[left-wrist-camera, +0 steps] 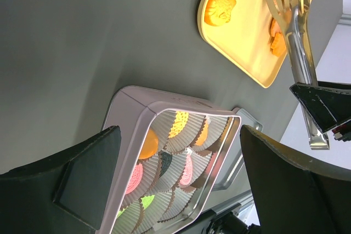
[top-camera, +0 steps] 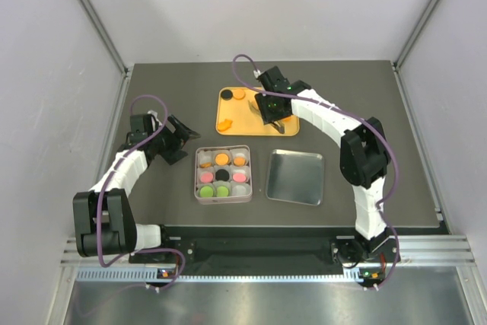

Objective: Pack the cookies

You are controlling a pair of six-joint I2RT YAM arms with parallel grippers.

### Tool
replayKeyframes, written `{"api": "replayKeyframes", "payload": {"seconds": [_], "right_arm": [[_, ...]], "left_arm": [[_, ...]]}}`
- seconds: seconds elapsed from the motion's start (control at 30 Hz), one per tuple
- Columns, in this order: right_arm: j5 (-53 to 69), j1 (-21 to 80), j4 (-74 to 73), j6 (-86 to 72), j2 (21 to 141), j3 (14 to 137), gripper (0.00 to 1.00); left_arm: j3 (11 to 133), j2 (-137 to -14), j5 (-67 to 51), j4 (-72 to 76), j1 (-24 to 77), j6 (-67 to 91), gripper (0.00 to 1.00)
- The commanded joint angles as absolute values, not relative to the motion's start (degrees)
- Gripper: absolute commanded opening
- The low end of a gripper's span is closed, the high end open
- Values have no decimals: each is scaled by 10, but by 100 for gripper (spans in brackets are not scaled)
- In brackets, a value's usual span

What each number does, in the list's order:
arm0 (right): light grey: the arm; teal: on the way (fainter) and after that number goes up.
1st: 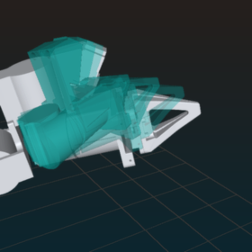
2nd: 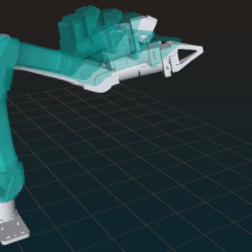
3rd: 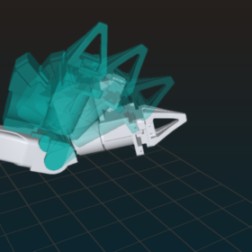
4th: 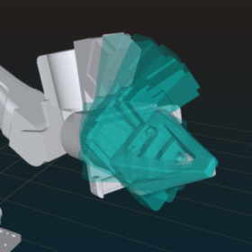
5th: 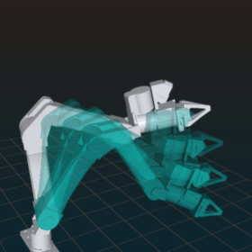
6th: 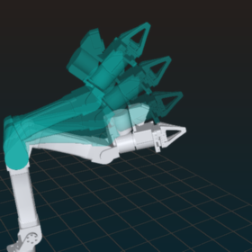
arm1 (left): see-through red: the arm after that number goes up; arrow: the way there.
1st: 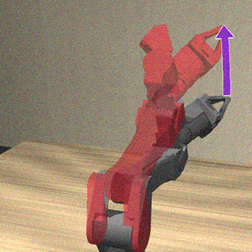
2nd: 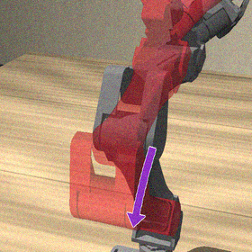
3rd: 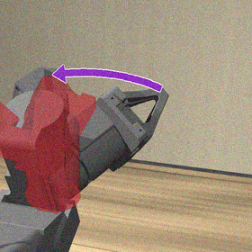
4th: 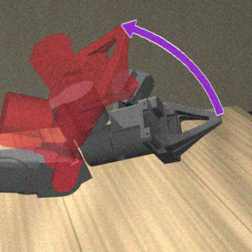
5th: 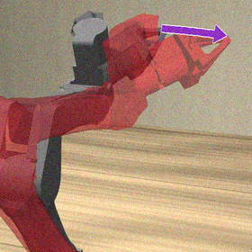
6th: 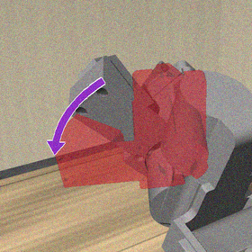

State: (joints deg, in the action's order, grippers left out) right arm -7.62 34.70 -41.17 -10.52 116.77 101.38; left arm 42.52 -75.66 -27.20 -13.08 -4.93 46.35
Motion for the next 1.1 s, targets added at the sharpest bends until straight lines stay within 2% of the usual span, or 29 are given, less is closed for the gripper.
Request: {"api": "replayKeyframes", "payload": {"seconds": [0.0, 0.2, 0.47, 0.8, 1.07], "right_arm": [[-77, 339, -403, -105, 1163, 1042, 46], [-75, 338, -406, -105, 1163, 1042, 46], [-58, 330, -406, -104, 1154, 1043, 38], [-62, 325, -413, -103, 1090, 1041, 37], [-52, 326, -417, -109, 1015, 986, 36]], "left_arm": [[430, -751, -278, -111, -54, 457, 94], [429, -751, -279, -111, -54, 457, 94], [430, -750, -278, -112, -54, 456, 94], [432, -751, -278, -114, -54, 456, 94], [432, -750, -279, -114, -54, 455, 94]]}}
